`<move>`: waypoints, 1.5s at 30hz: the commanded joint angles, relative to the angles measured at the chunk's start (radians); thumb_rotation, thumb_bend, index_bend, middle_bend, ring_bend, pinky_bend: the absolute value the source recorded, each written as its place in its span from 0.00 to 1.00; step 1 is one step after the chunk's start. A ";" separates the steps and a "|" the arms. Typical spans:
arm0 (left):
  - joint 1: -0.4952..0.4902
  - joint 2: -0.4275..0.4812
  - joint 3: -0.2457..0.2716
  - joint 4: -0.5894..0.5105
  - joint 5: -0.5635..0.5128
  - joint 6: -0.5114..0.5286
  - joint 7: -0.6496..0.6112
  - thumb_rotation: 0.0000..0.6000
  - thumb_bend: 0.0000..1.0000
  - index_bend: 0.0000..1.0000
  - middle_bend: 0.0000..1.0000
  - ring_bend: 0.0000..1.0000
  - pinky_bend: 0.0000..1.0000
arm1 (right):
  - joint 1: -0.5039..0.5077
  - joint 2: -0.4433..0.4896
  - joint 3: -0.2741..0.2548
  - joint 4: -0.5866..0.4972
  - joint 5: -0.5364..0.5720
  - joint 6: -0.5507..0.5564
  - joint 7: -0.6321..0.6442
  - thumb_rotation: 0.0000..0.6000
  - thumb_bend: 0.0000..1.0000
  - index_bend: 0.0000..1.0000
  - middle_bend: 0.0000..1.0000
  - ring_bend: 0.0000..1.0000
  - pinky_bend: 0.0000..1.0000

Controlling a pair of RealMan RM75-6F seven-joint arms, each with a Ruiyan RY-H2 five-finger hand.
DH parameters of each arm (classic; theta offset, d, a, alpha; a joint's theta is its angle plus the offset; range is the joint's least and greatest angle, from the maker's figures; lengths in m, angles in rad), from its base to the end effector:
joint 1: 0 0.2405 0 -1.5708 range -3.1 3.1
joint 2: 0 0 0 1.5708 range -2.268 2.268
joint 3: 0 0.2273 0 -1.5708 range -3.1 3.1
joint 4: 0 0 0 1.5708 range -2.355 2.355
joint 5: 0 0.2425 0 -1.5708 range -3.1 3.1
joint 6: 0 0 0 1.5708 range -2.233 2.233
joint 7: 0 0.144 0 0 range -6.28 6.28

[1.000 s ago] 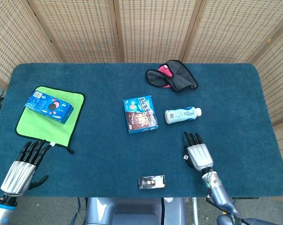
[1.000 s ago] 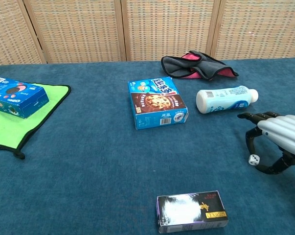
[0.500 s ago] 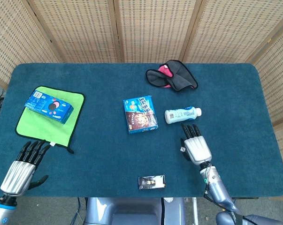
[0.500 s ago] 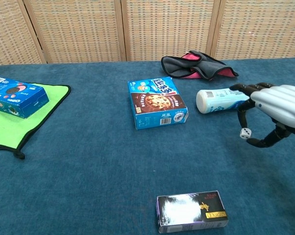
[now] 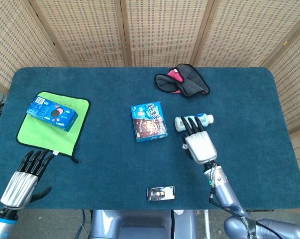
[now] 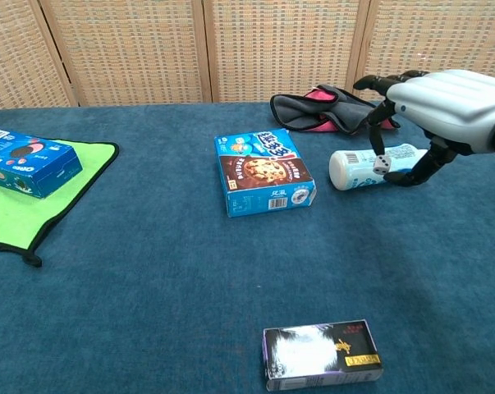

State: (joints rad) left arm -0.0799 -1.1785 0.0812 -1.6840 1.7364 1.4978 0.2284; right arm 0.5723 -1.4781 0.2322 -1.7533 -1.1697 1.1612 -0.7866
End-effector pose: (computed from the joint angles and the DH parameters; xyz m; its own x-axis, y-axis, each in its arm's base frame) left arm -0.2506 0.1415 0.0678 0.4987 0.0735 0.8636 0.8468 -0.2541 -0.4674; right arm -0.1060 -0.2924 -0.0057 0.6035 -0.0296 0.7968 -0.7578 -0.3324 0.5615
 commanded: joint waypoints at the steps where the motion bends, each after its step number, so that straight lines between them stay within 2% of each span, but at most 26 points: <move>1: 0.000 -0.001 0.000 0.000 0.000 -0.001 0.001 1.00 0.21 0.00 0.00 0.00 0.00 | 0.010 0.000 0.002 -0.005 0.011 0.003 -0.007 1.00 0.34 0.54 0.01 0.00 0.00; 6: 0.000 0.000 -0.001 0.000 -0.001 -0.001 0.001 1.00 0.21 0.00 0.00 0.00 0.00 | 0.018 -0.002 -0.003 -0.005 0.030 0.007 -0.008 1.00 0.33 0.51 0.00 0.00 0.00; 10: -0.001 0.000 0.000 0.000 -0.001 -0.002 0.000 1.00 0.21 0.00 0.00 0.00 0.00 | 0.019 -0.002 -0.015 -0.004 0.037 0.007 0.006 1.00 0.31 0.38 0.00 0.00 0.00; 13: -0.001 0.000 0.001 0.001 -0.002 -0.004 0.002 1.00 0.21 0.00 0.00 0.00 0.00 | 0.021 0.002 -0.022 -0.002 0.036 0.010 0.019 1.00 0.31 0.34 0.00 0.00 0.00; 19: -0.002 -0.002 0.002 -0.001 0.000 -0.008 0.007 1.00 0.21 0.00 0.00 0.00 0.00 | 0.021 0.014 -0.036 -0.002 0.028 0.021 0.031 1.00 0.31 0.34 0.00 0.00 0.00; 29: -0.002 -0.003 0.002 0.000 -0.001 -0.010 0.008 1.00 0.21 0.00 0.00 0.00 0.00 | -0.038 0.057 -0.098 0.012 0.003 0.057 0.107 1.00 0.31 0.34 0.00 0.00 0.00; 33: -0.004 -0.004 0.002 0.001 -0.003 -0.014 0.008 1.00 0.21 0.00 0.00 0.00 0.00 | -0.082 0.086 -0.137 0.013 -0.031 0.086 0.166 1.00 0.30 0.29 0.00 0.00 0.00; 36: -0.004 -0.008 0.000 0.005 -0.001 -0.011 0.007 1.00 0.21 0.00 0.00 0.00 0.00 | -0.135 0.118 -0.185 0.016 -0.062 0.119 0.222 1.00 0.26 0.21 0.00 0.00 0.00; 40: -0.004 -0.010 0.001 0.006 -0.003 -0.014 0.011 1.00 0.21 0.00 0.00 0.00 0.00 | -0.190 0.148 -0.236 0.032 -0.102 0.158 0.270 1.00 0.26 0.12 0.00 0.00 0.00; 42: -0.004 -0.011 0.002 0.006 -0.001 -0.013 0.014 1.00 0.21 0.00 0.00 0.00 0.00 | -0.249 0.167 -0.279 0.061 -0.140 0.209 0.328 1.00 0.26 0.11 0.00 0.00 0.00; 45: -0.003 -0.012 0.001 0.006 -0.001 -0.011 0.017 1.00 0.21 0.00 0.00 0.00 0.00 | -0.307 0.177 -0.317 0.113 -0.200 0.266 0.403 1.00 0.26 0.08 0.00 0.00 0.00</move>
State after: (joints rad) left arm -0.0832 -1.1902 0.0822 -1.6778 1.7352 1.4865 0.2452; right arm 0.3216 -1.3198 -0.0419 -1.6876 -1.3144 1.3726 -0.4479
